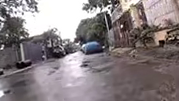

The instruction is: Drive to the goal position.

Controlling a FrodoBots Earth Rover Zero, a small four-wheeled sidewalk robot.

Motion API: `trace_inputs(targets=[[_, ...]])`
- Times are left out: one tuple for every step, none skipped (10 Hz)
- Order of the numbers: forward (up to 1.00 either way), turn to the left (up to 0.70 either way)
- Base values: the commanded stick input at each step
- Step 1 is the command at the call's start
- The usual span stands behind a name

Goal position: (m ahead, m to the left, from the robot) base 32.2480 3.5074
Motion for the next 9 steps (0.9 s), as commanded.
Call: trace_inputs(targets=[[1.0, 0.27], [1.0, 0.27], [1.0, 0.27], [1.0, 0.27], [1.0, 0.27], [1.0, 0.26], [1.0, 0.0], [1.0, 0.0], [1.0, 0.0]])
